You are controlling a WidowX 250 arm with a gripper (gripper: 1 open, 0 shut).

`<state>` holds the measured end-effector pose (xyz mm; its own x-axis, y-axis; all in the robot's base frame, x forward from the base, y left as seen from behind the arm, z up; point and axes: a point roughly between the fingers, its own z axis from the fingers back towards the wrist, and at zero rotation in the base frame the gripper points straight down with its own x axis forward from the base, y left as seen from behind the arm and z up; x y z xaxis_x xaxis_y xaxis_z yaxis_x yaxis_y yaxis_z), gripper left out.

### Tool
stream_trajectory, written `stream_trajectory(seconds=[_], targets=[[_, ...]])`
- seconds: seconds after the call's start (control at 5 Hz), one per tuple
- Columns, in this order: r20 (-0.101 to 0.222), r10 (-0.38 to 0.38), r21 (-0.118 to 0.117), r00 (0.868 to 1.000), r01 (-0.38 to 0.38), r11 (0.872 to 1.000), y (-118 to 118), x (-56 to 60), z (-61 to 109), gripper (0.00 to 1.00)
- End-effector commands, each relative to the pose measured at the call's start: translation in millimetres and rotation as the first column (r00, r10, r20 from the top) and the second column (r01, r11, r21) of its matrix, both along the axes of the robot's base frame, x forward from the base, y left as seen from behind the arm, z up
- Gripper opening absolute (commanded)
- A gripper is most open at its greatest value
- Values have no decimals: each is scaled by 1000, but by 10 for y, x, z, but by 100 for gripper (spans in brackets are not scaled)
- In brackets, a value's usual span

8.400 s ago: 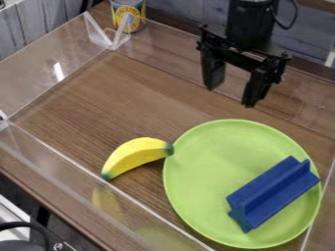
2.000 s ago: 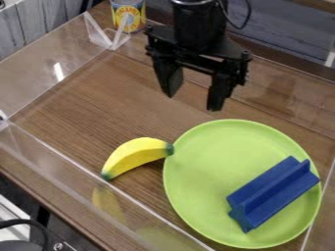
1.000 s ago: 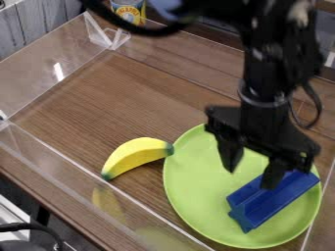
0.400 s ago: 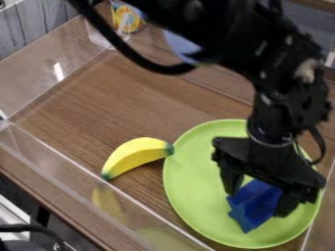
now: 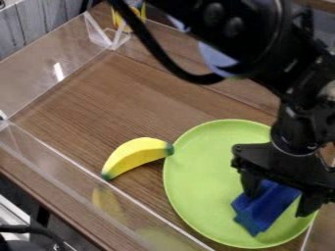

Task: Put the blue object in the green plate

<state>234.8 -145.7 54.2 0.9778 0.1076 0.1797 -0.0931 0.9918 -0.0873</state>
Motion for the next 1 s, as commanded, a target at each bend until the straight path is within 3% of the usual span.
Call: stream_trajectory(seconds=[0.0,0.6,0.8], targets=[[34,6,-19,999,-5,1000,-3,14,66,100],[34,25,-12,999,-24,1000,-41,-171,-22,100],[27,-1,-7,1000,2,1000,-63,-140,32,100]])
